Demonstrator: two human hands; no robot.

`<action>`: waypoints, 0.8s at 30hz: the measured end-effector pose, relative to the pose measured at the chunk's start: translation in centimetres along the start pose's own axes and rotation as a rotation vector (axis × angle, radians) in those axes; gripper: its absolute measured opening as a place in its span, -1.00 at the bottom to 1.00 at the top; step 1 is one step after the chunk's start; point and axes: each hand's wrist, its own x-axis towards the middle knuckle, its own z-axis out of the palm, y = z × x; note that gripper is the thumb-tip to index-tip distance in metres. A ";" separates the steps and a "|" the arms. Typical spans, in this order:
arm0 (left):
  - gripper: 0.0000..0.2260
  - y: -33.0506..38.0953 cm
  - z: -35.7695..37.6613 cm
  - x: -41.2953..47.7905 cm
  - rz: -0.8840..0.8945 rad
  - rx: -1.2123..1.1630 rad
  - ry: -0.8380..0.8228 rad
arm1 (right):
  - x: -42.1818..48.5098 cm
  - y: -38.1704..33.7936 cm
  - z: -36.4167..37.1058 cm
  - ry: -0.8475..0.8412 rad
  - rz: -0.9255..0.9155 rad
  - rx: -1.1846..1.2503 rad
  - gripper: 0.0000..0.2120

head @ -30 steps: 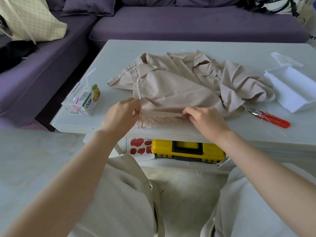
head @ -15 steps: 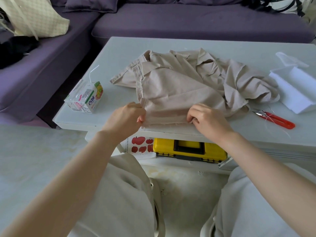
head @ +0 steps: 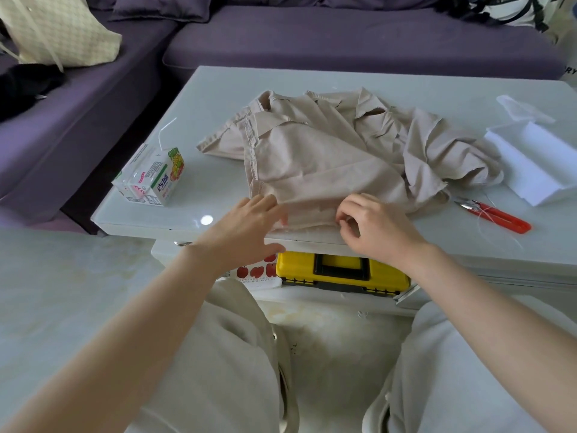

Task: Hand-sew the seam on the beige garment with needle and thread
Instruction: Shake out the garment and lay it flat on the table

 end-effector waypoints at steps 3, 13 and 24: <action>-0.65 -0.3 -0.2 0.2 -0.045 0.046 -0.067 | -0.3 -0.2 0.0 -0.014 -0.043 -0.040 -0.79; -0.86 -1.5 -0.7 -0.7 -0.114 -0.178 0.145 | -1.0 -0.6 0.7 0.016 -0.146 -0.119 -0.68; -0.76 -2.7 -0.4 -1.0 -0.231 0.153 0.233 | -0.2 -0.6 -0.1 0.118 0.029 0.080 -0.93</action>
